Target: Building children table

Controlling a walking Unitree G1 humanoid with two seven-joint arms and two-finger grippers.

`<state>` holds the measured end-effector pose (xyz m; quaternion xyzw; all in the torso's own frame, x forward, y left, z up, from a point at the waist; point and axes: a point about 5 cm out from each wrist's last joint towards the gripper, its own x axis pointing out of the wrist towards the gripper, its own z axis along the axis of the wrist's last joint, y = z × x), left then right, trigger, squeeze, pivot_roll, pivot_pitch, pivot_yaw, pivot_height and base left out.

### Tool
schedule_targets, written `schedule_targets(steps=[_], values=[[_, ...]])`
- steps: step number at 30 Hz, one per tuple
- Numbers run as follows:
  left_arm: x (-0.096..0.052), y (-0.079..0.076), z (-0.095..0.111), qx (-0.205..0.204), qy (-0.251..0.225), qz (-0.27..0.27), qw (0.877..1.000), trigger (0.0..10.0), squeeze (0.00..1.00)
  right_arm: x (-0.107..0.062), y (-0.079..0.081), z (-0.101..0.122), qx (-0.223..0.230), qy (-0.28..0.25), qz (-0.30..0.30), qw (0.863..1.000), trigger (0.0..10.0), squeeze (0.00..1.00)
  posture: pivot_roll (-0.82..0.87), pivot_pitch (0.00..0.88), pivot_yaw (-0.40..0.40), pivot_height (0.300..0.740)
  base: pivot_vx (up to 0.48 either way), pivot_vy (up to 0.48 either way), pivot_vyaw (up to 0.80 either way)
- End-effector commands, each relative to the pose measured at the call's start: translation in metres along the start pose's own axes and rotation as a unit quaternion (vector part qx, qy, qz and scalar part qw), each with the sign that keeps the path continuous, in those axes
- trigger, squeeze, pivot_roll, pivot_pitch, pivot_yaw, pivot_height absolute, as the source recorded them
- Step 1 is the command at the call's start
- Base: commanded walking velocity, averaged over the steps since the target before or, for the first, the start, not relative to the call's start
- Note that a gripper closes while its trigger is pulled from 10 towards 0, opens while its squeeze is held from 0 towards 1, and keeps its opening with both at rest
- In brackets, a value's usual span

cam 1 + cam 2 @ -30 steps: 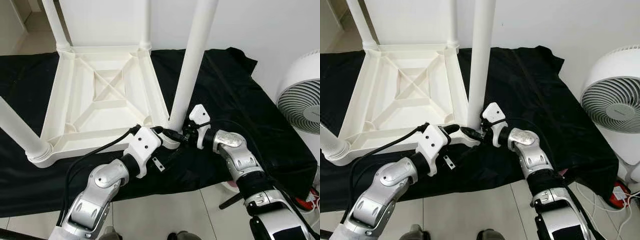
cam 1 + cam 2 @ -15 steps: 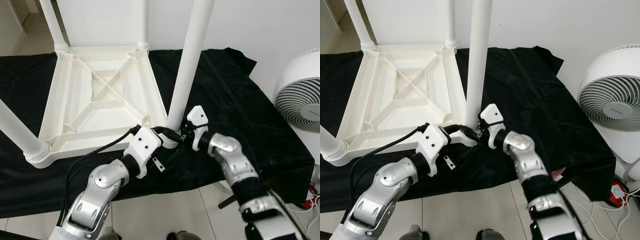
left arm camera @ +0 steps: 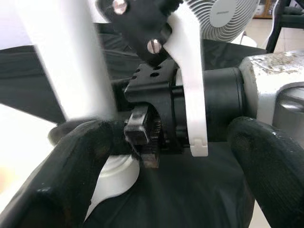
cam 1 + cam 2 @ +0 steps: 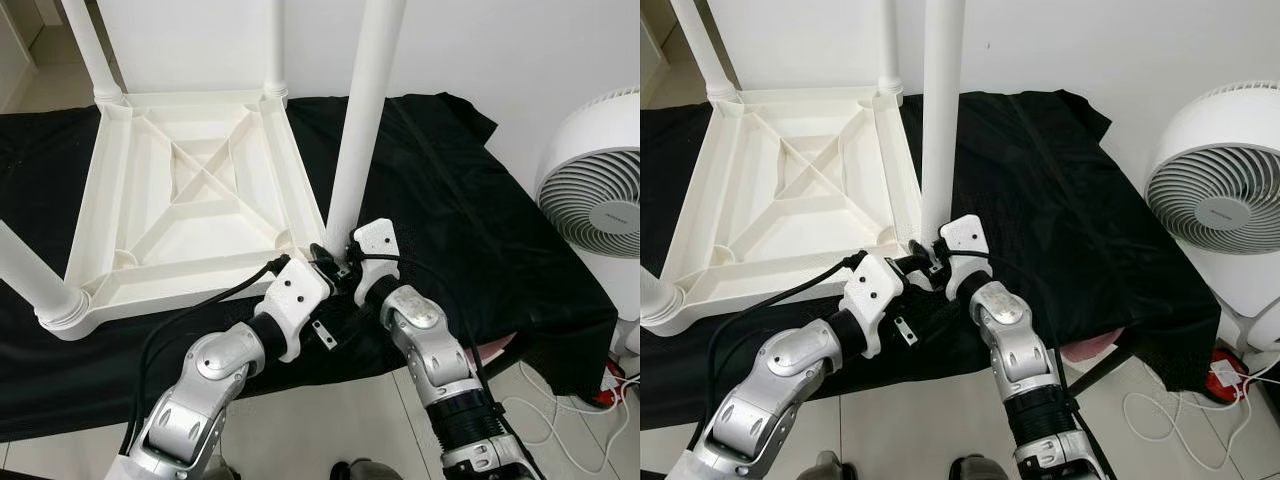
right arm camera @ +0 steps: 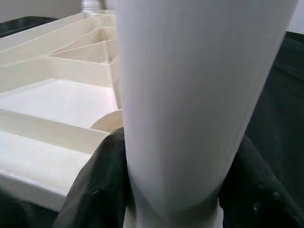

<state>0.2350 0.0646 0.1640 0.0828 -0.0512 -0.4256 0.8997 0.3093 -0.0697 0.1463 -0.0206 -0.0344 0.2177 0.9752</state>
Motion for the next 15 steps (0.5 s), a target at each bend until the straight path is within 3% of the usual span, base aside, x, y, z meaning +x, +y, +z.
schedule_targets(steps=[1,9,10,15], values=[[0.0009,-0.0023,-0.0007,-0.004,0.004,0.008,1.0,10.0,0.0,0.0011,0.0027,0.0111,0.007,-0.019,-0.051,0.998,10.0,0.0,-0.01,0.085,-0.035,0.74,0.0,0.0,0.0],[0.001,-0.002,-0.0011,-0.005,0.005,0.006,1.0,10.0,0.0,-0.0005,-0.0011,0.0095,0.002,-0.01,-0.058,0.998,10.0,0.0,-0.01,0.078,-0.036,0.74,0.0,0.0,0.0],[0.0009,-0.0015,-0.0012,-0.003,0.005,0.007,1.0,10.0,0.0,-0.0008,-0.0012,0.0094,0.007,-0.012,-0.058,0.998,10.0,1.0,-0.01,0.078,-0.036,0.74,0.0,0.0,0.0],[0.0002,-0.0014,-0.002,-0.003,0.007,0.009,1.0,10.0,0.0,-0.0044,-0.0021,0.0131,0.015,-0.022,-0.034,0.999,10.0,1.0,-0.01,0.078,-0.038,0.74,0.0,0.0,0.0]])
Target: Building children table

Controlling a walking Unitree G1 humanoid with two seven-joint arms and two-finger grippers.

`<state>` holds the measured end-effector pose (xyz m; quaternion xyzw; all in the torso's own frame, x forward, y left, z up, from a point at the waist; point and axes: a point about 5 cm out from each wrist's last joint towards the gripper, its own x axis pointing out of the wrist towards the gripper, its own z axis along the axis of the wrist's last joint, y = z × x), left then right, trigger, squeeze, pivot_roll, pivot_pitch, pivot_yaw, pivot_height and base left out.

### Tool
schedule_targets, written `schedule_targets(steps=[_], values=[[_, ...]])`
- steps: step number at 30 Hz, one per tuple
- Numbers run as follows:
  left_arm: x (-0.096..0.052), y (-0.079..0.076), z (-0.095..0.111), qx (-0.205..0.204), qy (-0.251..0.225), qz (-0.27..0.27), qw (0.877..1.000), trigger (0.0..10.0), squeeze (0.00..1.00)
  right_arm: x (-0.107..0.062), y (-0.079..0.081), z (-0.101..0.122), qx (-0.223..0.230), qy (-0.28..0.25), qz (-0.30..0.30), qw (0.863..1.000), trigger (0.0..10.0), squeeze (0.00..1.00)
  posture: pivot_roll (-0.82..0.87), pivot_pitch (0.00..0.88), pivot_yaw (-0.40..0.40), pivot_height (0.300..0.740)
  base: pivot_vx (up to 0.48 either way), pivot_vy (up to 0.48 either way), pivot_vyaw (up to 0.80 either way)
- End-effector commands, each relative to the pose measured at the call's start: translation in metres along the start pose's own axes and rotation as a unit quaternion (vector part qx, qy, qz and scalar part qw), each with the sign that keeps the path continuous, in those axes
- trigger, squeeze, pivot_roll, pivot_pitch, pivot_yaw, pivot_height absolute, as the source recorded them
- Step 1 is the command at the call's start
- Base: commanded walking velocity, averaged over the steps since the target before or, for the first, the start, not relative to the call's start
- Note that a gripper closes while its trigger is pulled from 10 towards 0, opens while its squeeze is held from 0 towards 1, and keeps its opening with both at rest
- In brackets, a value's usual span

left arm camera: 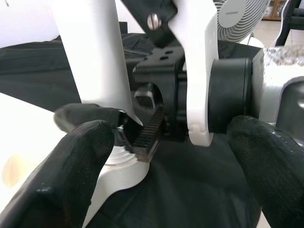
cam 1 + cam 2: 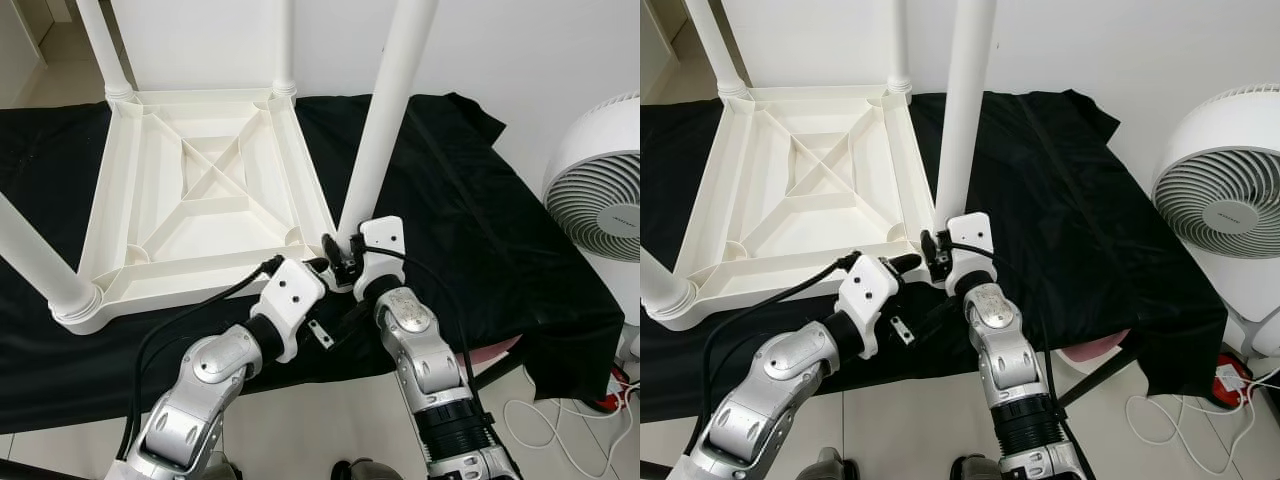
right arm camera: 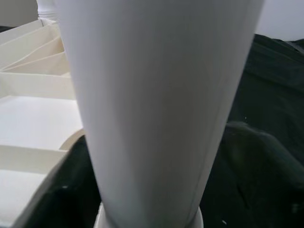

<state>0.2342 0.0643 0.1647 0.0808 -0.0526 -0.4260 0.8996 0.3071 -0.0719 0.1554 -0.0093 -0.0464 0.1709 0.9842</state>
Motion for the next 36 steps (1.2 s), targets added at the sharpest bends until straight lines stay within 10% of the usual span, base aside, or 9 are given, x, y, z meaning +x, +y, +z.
schedule_targets(steps=[1,5,6,8,23,24,28,29,36], values=[[0.0,-0.001,-0.003,-0.002,0.01,0.01,1.0,10.0,0.0,-0.002,-0.001,0.004,0.008,-0.008,0.014,1.0,10.0,1.0,-0.01,0.078,-0.038,0.74,0.0,0.0,0.0],[-0.001,0.0,-0.004,0.0,0.011,0.013,1.0,10.0,0.0,-0.004,-0.01,0.006,-0.004,-0.014,0.033,0.999,10.0,1.0,-0.01,0.075,-0.04,0.74,0.0,0.0,0.0],[-0.001,0.002,-0.004,0.002,0.012,0.015,1.0,10.0,0.0,-0.005,-0.019,0.007,-0.017,-0.012,0.045,0.999,10.0,0.15,-0.01,0.072,-0.041,0.74,0.0,0.0,0.0],[-0.001,0.003,-0.004,0.004,0.012,0.017,1.0,10.0,0.0,-0.005,-0.027,0.006,-0.024,-0.005,0.064,0.998,10.0,0.0,-0.01,0.07,-0.042,0.74,0.0,0.0,0.0],[0.002,0.004,-0.003,0.004,0.009,0.017,1.0,10.0,0.0,0.004,-0.045,0.009,-0.107,0.003,0.294,0.95,10.0,0.0,-0.02,0.061,-0.029,0.74,0.0,0.0,0.0],[0.003,0.005,-0.002,0.005,0.008,0.02,1.0,10.0,0.0,0.006,-0.045,0.009,-0.113,0.009,0.308,0.945,5.5,0.0,-0.02,0.061,-0.032,0.74,0.0,0.0,0.0],[0.003,0.006,-0.002,0.007,0.008,0.022,1.0,10.0,0.0,0.008,-0.045,0.008,-0.115,0.014,0.315,0.942,5.5,0.0,-0.02,0.061,-0.032,0.74,0.0,0.0,0.0],[0.002,0.007,-0.001,0.008,0.007,0.029,1.0,10.0,0.0,0.009,-0.046,0.005,-0.121,0.026,0.335,0.934,0.0,0.0,0.0,0.06,-0.043,0.74,0.0,0.0,0.0],[0.001,0.008,-0.002,0.008,0.008,0.035,0.999,10.0,0.0,0.006,-0.049,0.0,-0.122,0.038,0.351,0.928,0.0,0.0,0.0,0.063,-0.047,0.74,0.0,0.0,0.0]])
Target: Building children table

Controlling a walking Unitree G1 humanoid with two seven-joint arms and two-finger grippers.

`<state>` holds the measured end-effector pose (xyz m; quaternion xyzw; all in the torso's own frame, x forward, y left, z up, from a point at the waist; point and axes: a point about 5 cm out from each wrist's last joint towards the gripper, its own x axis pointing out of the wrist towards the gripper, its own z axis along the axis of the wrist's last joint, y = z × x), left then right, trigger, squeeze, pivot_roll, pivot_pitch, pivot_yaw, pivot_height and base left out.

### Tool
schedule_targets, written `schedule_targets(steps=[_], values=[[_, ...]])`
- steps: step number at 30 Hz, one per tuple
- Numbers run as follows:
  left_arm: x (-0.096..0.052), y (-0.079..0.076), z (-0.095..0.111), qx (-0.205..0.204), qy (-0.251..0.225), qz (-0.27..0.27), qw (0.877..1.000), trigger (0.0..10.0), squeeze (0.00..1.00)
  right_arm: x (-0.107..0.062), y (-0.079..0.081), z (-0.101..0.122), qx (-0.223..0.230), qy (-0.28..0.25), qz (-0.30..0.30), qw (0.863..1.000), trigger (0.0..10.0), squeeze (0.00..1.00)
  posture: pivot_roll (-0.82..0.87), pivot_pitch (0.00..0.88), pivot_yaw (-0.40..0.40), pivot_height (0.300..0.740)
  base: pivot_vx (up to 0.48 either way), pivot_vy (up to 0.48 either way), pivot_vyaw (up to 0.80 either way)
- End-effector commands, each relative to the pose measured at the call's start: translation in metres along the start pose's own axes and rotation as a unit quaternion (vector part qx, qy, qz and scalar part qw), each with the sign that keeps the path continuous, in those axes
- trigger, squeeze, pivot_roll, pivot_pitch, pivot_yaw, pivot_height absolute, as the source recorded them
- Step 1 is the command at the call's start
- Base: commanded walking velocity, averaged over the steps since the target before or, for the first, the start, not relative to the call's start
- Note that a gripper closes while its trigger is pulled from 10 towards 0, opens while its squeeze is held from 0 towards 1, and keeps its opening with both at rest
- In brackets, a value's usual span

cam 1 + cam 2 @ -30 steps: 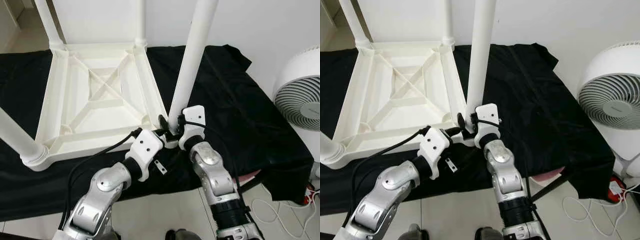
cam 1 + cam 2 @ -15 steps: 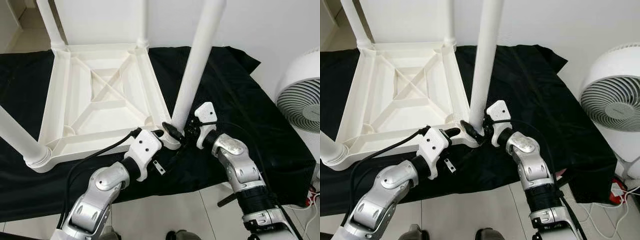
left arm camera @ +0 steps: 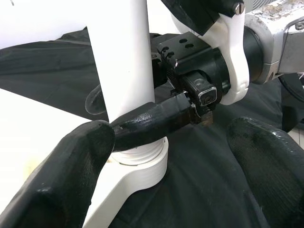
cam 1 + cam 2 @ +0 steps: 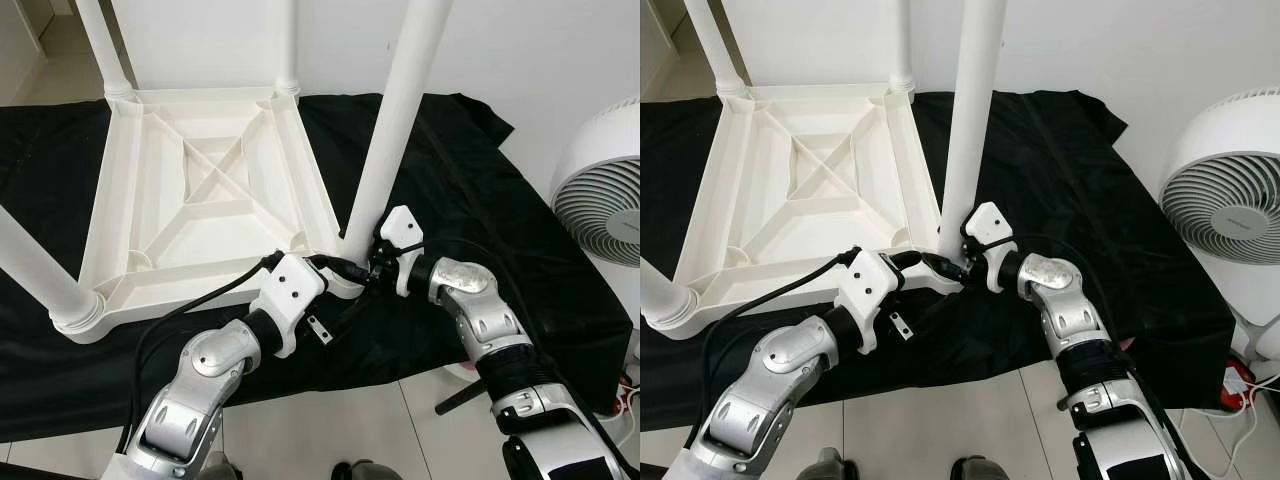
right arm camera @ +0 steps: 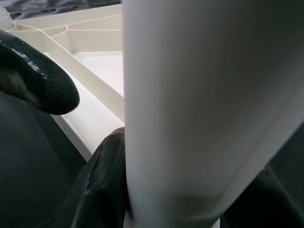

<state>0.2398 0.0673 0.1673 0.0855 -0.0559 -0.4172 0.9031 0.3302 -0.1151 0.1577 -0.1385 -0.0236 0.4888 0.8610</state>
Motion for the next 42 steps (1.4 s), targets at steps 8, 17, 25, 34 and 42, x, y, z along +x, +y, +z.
schedule_targets(steps=[8,17,25,34,42], values=[[-0.001,0.002,-0.003,0.002,0.009,0.023,1.0,10.0,0.0,-0.003,0.001,-0.003,0.001,-0.007,-0.008,1.0,10.0,0.0,-0.01,0.072,-0.039,0.74,0.0,0.0,0.0],[-0.003,0.003,-0.004,0.004,0.01,0.026,1.0,10.0,0.0,-0.002,-0.001,-0.003,0.04,-0.017,-0.106,0.993,10.0,0.0,-0.02,0.08,-0.038,0.74,0.0,0.0,0.0],[-0.004,0.003,-0.004,0.003,0.01,0.031,0.999,10.0,0.0,0.001,0.011,0.002,0.106,-0.041,-0.236,0.965,10.0,0.0,-0.01,0.082,-0.045,0.74,0.0,0.0,0.0],[-0.002,0.003,-0.003,0.004,0.007,0.027,1.0,10.0,0.0,0.012,0.028,0.006,0.145,-0.033,-0.392,0.908,10.0,0.0,-0.01,0.073,-0.047,0.74,0.0,0.0,0.0],[-0.002,0.001,-0.003,0.002,0.006,0.024,1.0,10.0,0.0,0.014,0.034,0.011,0.16,-0.028,-0.403,0.9,10.0,0.0,-0.01,0.067,-0.045,0.74,0.0,0.0,0.0]])
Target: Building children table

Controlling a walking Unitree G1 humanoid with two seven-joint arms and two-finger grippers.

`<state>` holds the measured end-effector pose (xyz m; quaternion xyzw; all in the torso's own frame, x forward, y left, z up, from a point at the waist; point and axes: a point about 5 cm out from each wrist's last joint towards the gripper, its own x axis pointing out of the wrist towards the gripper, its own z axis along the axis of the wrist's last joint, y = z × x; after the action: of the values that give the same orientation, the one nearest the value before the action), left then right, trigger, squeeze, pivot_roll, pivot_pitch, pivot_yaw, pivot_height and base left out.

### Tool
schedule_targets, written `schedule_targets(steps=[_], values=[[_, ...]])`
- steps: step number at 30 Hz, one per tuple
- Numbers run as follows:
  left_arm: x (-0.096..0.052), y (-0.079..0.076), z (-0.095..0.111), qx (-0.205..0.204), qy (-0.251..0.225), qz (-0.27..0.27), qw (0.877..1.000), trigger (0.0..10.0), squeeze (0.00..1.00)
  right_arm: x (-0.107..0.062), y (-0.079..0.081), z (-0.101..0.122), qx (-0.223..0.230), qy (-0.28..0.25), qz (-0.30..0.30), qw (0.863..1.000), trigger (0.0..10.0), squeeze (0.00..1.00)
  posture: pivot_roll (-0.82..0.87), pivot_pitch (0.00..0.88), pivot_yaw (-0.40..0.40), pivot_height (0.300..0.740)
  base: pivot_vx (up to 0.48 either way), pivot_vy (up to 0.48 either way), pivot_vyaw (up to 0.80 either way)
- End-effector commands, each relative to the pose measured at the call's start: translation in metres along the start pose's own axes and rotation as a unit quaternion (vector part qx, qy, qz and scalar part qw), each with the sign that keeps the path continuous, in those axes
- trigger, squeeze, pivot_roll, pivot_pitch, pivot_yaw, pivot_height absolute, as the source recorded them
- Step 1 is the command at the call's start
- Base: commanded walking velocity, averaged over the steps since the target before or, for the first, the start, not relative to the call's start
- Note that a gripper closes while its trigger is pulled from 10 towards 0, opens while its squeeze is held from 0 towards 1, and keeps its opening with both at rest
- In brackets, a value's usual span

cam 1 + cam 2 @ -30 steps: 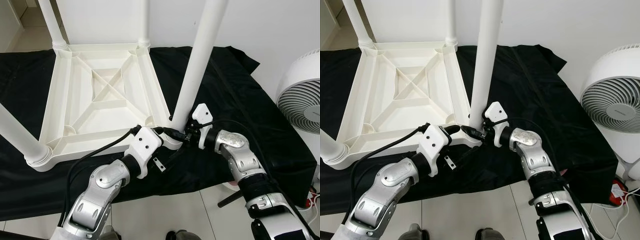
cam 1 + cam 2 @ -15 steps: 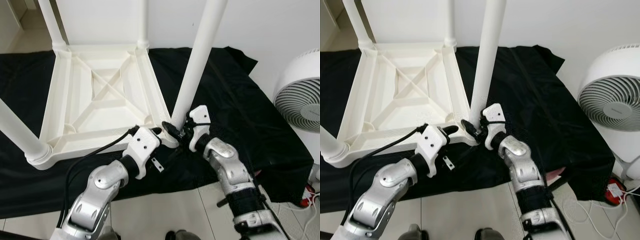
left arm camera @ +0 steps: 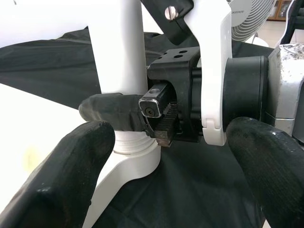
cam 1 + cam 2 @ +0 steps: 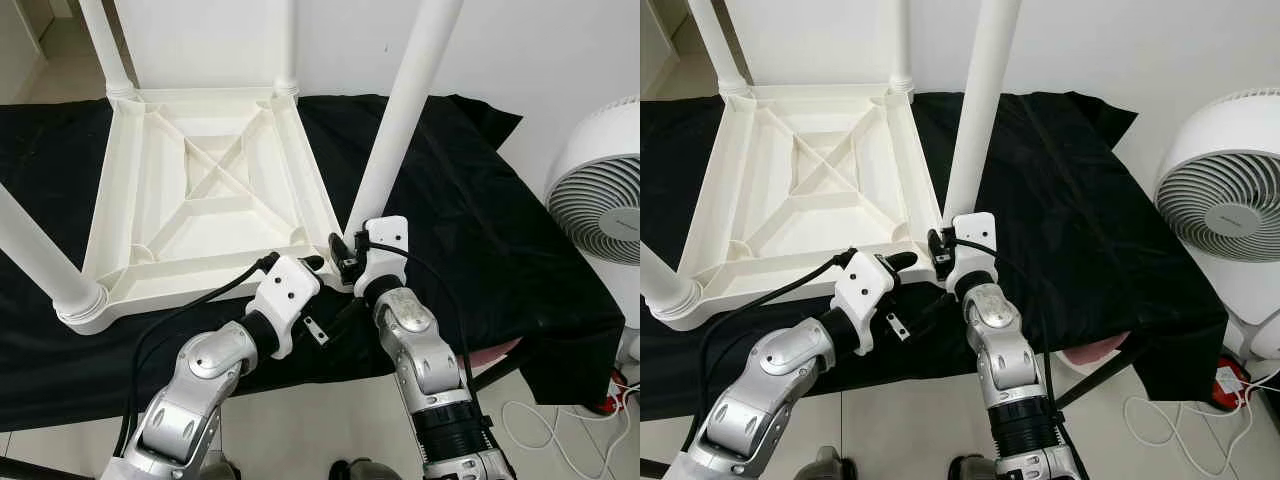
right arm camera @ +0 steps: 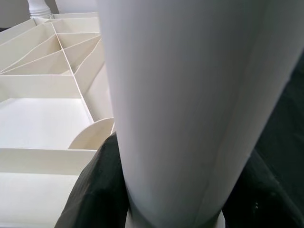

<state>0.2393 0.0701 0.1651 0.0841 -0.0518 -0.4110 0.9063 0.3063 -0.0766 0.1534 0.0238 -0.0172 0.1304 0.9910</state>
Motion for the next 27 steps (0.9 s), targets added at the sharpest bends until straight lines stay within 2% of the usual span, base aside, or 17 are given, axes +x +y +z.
schedule_targets(steps=[1,3,4,10,11,12,13,15,16,17,20,22,27], values=[[0.001,0.0,-0.001,0.005,0.002,0.017,1.0,10.0,0.0,-0.001,-0.008,0.005,0.011,-0.008,-0.032,0.999,10.0,0.0,-0.01,0.067,-0.045,0.74,0.0,0.0,0.0],[0.001,0.001,-0.001,0.007,0.002,0.017,1.0,10.0,0.0,-0.001,-0.006,0.007,0.018,-0.014,-0.017,1.0,10.0,0.0,-0.01,0.061,-0.049,0.74,0.0,0.0,0.0],[0.002,0.001,-0.001,0.007,0.001,0.017,1.0,10.0,0.0,-0.001,-0.005,0.009,0.026,-0.021,-0.002,0.999,10.0,1.0,-0.01,0.059,-0.049,0.74,0.0,0.0,0.0],[0.001,0.0,-0.001,0.007,0.001,0.017,1.0,10.0,0.0,-0.003,-0.007,0.014,0.029,-0.033,0.053,0.998,10.0,1.0,-0.01,0.058,-0.052,0.74,0.0,0.0,0.0],[0.001,0.0,-0.001,0.007,0.001,0.017,1.0,10.0,0.0,-0.003,-0.01,0.013,0.023,-0.031,0.072,0.997,10.0,0.84,-0.01,0.058,-0.052,0.74,0.0,0.0,0.0],[0.001,0.0,-0.001,0.006,0.002,0.018,1.0,10.0,0.0,-0.004,-0.013,0.013,0.013,-0.026,0.095,0.995,10.0,0.04,-0.01,0.057,-0.052,0.74,0.0,0.0,0.0],[0.001,0.0,-0.001,0.006,0.002,0.018,1.0,10.0,0.0,-0.006,-0.015,0.011,-0.007,-0.02,0.135,0.991,10.0,0.0,-0.01,0.057,-0.052,0.74,0.0,0.0,0.0],[0.001,0.0,-0.001,0.006,0.002,0.018,1.0,10.0,0.0,-0.01,-0.021,0.007,-0.052,-0.008,0.205,0.977,10.0,0.0,-0.02,0.058,-0.05,0.74,0.0,0.0,0.0],[0.001,0.0,-0.001,0.006,0.002,0.018,1.0,10.0,0.0,-0.01,-0.021,0.007,-0.052,-0.008,0.205,0.977,10.0,0.0,-0.02,0.058,-0.05,0.74,0.0,0.0,0.0],[0.002,0.0,-0.001,0.006,0.001,0.017,1.0,10.0,0.0,-0.011,-0.026,0.005,-0.078,-0.001,0.235,0.969,10.0,0.0,-0.02,0.059,-0.047,0.74,0.0,0.0,0.0],[0.002,0.0,-0.001,0.006,0.001,0.017,1.0,10.0,0.0,-0.011,-0.029,0.004,-0.093,0.002,0.25,0.964,10.0,0.0,-0.02,0.059,-0.047,0.74,0.0,0.0,0.0],[0.002,0.001,-0.001,0.007,0.001,0.016,1.0,10.0,0.0,-0.006,-0.039,0.005,-0.115,0.007,0.277,0.954,10.0,0.0,-0.02,0.058,-0.04,0.74,0.0,0.0,0.0],[0.003,0.002,0.0,0.008,0.0,0.016,1.0,10.0,0.0,0.005,-0.047,0.007,-0.138,0.011,0.307,0.941,10.0,0.0,-0.02,0.052,-0.037,0.74,0.0,0.0,0.0]])
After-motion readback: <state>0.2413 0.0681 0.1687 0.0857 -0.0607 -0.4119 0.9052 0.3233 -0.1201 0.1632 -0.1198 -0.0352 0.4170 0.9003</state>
